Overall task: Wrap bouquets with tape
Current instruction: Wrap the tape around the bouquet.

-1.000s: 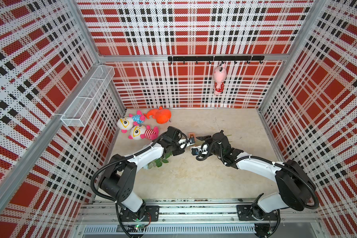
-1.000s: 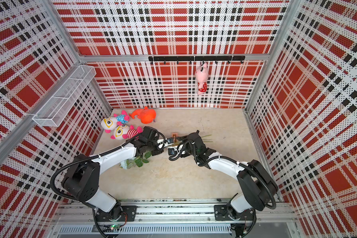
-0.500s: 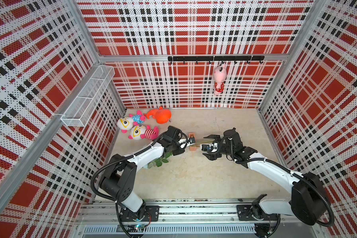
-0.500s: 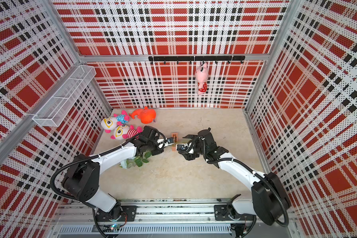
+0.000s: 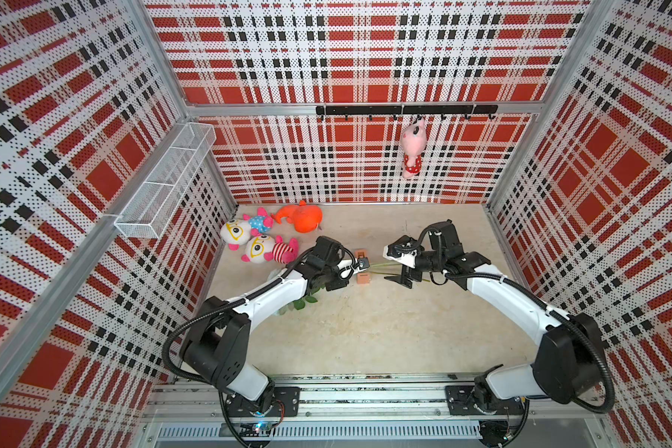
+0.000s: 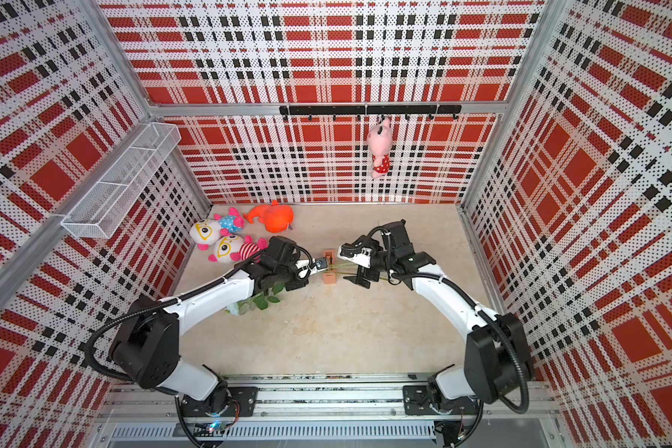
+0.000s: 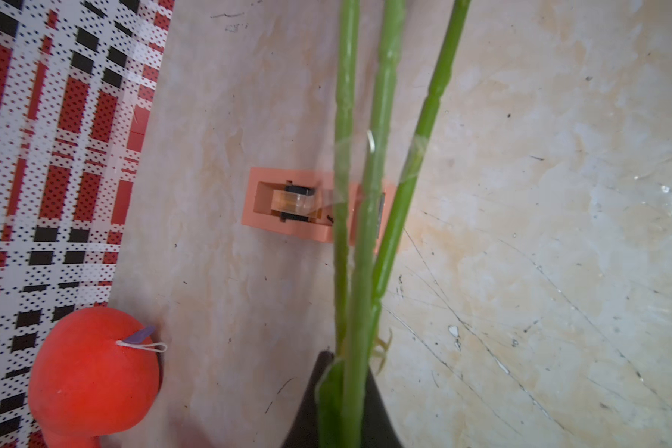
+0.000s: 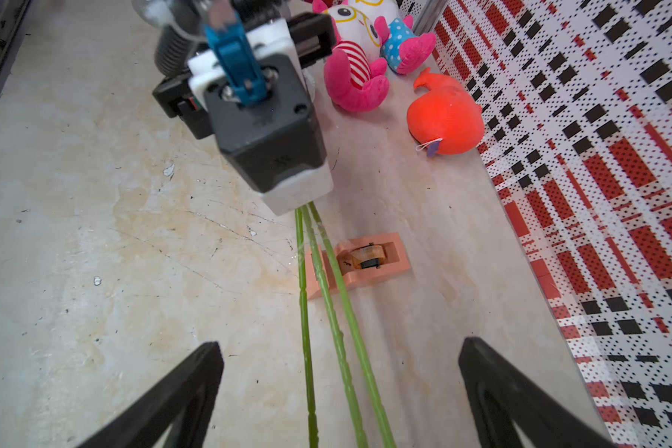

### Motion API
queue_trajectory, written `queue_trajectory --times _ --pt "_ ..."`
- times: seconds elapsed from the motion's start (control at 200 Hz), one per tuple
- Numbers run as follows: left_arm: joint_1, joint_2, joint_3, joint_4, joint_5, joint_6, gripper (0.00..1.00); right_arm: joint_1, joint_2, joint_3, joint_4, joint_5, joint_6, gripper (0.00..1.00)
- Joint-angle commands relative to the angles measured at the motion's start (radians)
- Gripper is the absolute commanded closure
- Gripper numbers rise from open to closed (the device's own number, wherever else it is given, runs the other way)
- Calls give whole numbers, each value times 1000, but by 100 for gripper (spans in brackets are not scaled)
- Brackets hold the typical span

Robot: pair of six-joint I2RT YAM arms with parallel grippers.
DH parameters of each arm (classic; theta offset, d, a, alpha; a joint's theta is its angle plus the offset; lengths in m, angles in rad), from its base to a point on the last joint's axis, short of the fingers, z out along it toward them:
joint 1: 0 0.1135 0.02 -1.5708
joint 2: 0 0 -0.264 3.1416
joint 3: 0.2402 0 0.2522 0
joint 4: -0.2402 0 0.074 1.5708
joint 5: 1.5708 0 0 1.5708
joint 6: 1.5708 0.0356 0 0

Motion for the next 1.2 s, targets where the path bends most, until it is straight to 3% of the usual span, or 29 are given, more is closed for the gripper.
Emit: queue_trajectory --times 0.0,0.256,0.416,0.651,0.987,1.192 --pt "-11 -59 -14 52 -27 32 100 -11 64 56 -153 -62 -51 0" --pt "-20 -84 -34 70 -39 39 100 -18 172 153 -212 -88 -56 5" --pt "-27 -87 -51 94 -62 39 100 -17 227 181 -227 -89 -32 14" --pt "-62 -130 -112 197 -174 52 100 -17 358 320 -367 -95 18 22" --pt "-113 -196 -178 317 -273 78 100 -17 484 438 -460 -56 80 43" --pt "-123 -193 -191 346 -296 77 100 -18 509 465 -442 -27 128 79"
